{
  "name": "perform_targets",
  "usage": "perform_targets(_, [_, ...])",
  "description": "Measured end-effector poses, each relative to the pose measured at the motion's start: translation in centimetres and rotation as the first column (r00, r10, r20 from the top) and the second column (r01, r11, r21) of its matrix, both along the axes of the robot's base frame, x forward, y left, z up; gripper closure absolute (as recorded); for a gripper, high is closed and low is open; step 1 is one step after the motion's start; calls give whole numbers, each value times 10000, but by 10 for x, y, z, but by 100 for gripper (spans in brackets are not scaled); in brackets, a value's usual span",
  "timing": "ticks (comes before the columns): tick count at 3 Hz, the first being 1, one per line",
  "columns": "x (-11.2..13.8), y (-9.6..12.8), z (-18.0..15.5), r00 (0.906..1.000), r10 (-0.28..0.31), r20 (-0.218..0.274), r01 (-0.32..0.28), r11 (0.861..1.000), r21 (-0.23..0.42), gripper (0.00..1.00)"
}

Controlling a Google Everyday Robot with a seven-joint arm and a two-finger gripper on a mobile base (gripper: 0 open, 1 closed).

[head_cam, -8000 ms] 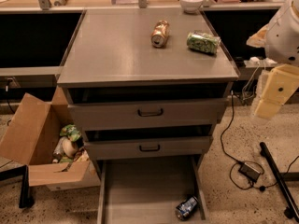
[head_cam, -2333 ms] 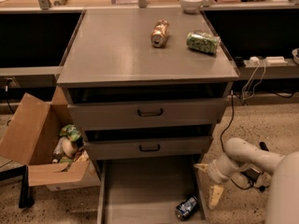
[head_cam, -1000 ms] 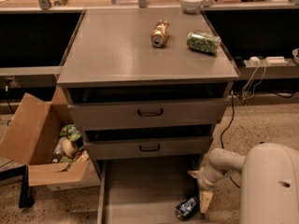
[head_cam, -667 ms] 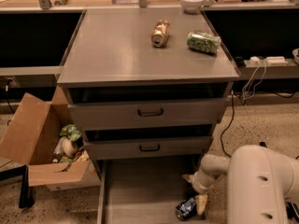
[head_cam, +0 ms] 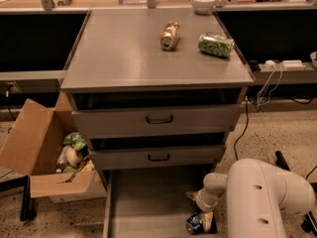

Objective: Pick pepsi can from bottom drawer and place on counter

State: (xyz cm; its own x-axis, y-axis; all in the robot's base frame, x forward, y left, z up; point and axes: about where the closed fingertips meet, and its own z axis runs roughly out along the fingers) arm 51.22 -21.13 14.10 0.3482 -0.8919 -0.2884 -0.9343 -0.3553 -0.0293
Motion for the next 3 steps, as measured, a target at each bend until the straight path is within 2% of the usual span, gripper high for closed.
perform_targets(1, [0, 9, -15, 9993, 361, 97, -360, 9993, -115, 15])
perform_targets(3, [0, 15, -26, 9979, 612, 221, -607, 9980, -189, 61])
